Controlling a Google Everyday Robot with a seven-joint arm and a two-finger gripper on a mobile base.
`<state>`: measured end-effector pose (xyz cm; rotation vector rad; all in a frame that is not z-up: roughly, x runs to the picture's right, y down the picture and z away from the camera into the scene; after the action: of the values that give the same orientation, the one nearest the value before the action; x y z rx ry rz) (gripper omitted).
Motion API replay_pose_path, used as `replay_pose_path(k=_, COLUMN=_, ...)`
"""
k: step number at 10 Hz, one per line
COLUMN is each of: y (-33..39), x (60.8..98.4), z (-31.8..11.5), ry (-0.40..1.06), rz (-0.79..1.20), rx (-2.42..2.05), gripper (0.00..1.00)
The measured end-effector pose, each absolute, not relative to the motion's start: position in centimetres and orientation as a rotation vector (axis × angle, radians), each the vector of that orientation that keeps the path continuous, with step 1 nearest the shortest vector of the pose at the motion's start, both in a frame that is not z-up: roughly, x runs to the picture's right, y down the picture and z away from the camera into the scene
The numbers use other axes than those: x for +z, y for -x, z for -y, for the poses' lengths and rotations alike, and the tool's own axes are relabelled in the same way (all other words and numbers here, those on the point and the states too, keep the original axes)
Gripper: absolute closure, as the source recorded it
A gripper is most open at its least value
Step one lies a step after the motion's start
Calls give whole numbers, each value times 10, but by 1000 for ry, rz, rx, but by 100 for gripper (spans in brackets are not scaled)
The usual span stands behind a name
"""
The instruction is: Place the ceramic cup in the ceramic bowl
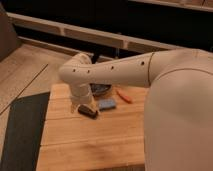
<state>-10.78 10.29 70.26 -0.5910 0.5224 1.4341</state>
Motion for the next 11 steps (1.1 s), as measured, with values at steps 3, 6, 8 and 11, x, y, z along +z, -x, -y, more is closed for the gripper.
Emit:
replay_pose_path(k=3, y=108, x=703, z=-103, ry=591, rz=-522, rx=1434, gripper=35)
replay_pose_path(k=6, y=108, x=703, z=-103, ry=591, rz=-522, rx=1434, gripper=35)
replay_pose_path(k=8, y=108, x=703, z=-102, ry=586, rz=-522, rx=1433, gripper=35)
replay_pose_path(k=11, y=93, x=740, z=-55, ry=518, rz=-412, rx=1504, gripper=35)
